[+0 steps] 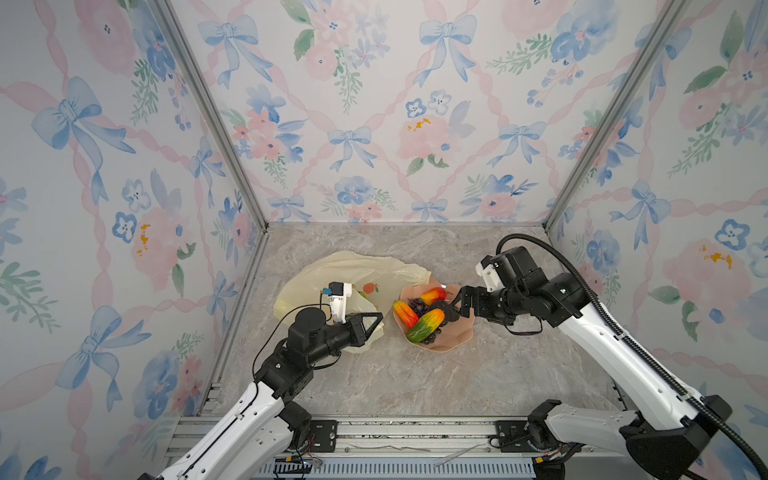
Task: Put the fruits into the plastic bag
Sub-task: 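Lower the right gripper onto the orange-green papaya in the bowl and grasp it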
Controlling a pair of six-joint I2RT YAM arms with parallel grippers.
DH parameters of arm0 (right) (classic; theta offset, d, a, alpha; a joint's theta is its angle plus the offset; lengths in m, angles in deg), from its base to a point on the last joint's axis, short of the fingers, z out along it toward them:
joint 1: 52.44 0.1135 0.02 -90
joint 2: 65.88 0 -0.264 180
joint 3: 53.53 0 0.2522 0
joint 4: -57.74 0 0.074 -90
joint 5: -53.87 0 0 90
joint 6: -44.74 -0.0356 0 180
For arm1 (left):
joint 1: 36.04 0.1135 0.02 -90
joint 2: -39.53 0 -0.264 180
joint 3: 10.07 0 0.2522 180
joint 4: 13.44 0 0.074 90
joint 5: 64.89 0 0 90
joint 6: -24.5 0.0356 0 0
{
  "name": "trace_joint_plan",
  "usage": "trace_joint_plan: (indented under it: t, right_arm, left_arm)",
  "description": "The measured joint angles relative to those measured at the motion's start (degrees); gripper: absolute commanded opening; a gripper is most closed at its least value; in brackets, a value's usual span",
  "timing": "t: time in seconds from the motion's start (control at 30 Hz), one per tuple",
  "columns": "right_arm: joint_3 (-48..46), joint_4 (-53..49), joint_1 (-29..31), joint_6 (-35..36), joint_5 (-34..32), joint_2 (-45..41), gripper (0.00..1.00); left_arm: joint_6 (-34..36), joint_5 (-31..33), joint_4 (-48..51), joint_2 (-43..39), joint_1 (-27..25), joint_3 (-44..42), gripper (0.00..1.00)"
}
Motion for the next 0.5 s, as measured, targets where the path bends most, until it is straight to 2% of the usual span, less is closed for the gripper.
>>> trace_joint_plan:
  t: [0.37, 0.5]
  right_arm:
    - [-2.05, 5.57, 4.17, -2.01, -3.78, 8.98, 0.99]
    - [-2.97, 8.76, 6.1, -5.2, -5.42, 11.5, 1.0]
  left_arm:
    - [-0.02, -0.39, 0.0, -1.2, 0.0, 0.0, 0.0]
    - [-0.02, -0.46, 0.0, -0.96, 0.0, 0.0, 0.0]
